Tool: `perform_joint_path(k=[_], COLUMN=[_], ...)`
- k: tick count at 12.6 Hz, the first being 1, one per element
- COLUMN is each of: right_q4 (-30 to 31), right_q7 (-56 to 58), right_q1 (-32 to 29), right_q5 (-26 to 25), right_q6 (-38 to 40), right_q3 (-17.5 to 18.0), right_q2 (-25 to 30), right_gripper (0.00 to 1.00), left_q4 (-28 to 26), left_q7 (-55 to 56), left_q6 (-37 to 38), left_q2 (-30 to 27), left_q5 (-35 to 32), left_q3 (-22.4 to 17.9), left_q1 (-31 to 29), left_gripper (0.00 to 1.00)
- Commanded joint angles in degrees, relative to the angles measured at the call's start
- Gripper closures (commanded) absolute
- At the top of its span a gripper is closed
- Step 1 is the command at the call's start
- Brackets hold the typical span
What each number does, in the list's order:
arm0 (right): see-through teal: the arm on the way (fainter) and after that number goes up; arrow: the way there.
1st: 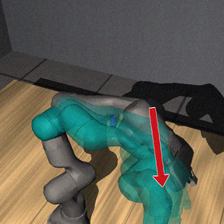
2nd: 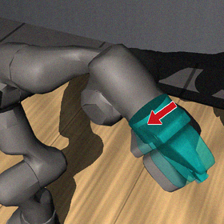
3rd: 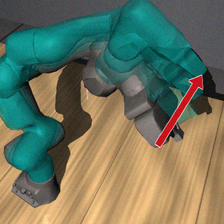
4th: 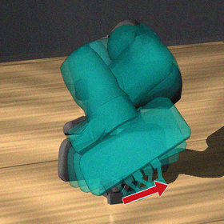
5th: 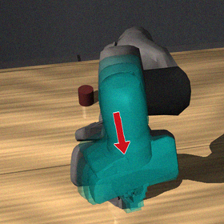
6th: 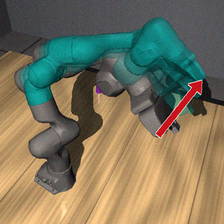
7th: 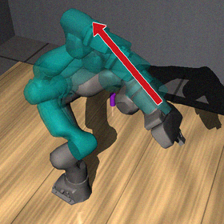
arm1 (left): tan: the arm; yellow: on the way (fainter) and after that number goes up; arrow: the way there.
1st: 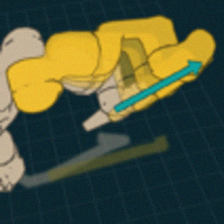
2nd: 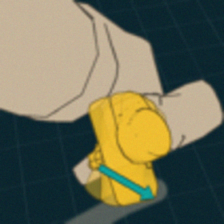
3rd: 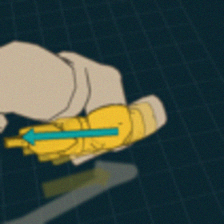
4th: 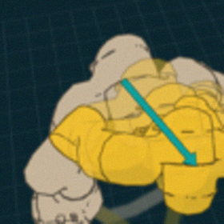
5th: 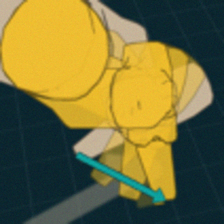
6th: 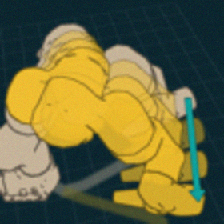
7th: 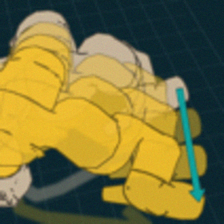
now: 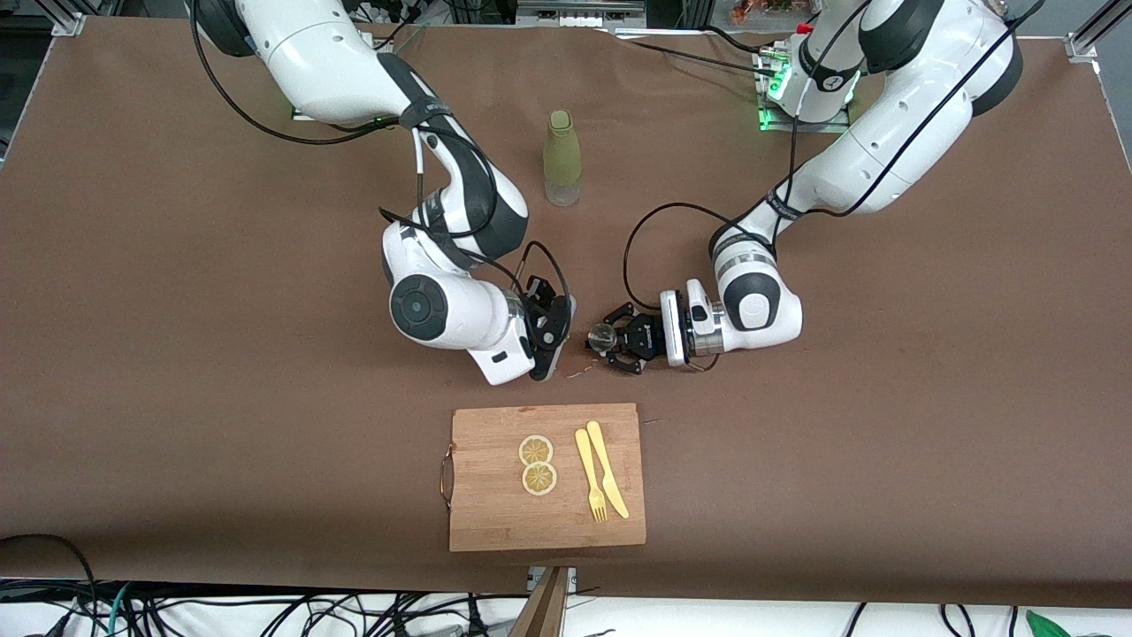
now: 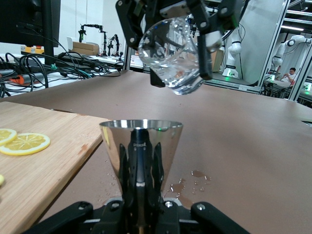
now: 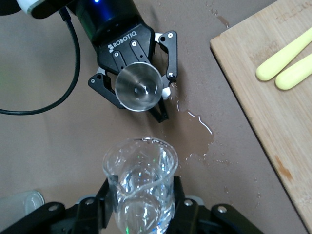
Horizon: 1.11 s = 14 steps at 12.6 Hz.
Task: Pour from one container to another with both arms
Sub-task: 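Tilt the glass with the right gripper, pouring liquid into the jigger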
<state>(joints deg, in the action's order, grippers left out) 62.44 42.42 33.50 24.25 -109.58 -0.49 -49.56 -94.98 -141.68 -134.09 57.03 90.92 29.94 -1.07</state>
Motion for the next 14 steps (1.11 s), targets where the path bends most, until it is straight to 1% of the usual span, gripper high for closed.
perform_joint_path(k=[1, 5, 7, 9, 13, 14], right_q4=[-0.5, -0.5, -0.5, -0.5, -0.5, -0.5], right_q7=[-2.7, -3.0, -3.8, -3.8, -4.2, -5.1], right_q1=[2.1, 3.2, 4.1, 4.3, 5.1, 5.3], right_q5=[-3.1, -4.1, -6.7, -6.8, -6.9, -8.0], right_q6=[-0.2, -0.1, -0.1, 0.1, 0.0, -0.1], right_q3=[-0.4, -0.5, -0.5, -0.5, -0.5, -0.5], right_q2=[0.4, 0.4, 0.4, 0.4, 0.4, 0.3], right_gripper=[0.86, 0.86, 0.86, 0.86, 0.86, 0.86], left_q4=[2.1, 3.7, 4.3, 4.4, 4.4, 4.4], left_q7=[-2.5, -3.6, -3.7, -3.9, -7.6, -8.3], left_q6=[-0.8, -2.2, -2.2, -2.2, -2.1, -2.1], left_q2=[1.5, 2.6, 3.1, 3.2, 3.4, 3.4], left_q5=[2.1, 2.1, 2.1, 2.1, 2.1, 2.1], left_q3=[0.6, 0.6, 0.6, 0.6, 0.6, 0.7], left_q1=[0.6, 1.2, 1.4, 1.5, 1.9, 1.9], left_gripper=[1.00, 1.00, 1.00, 1.00, 1.00, 1.00])
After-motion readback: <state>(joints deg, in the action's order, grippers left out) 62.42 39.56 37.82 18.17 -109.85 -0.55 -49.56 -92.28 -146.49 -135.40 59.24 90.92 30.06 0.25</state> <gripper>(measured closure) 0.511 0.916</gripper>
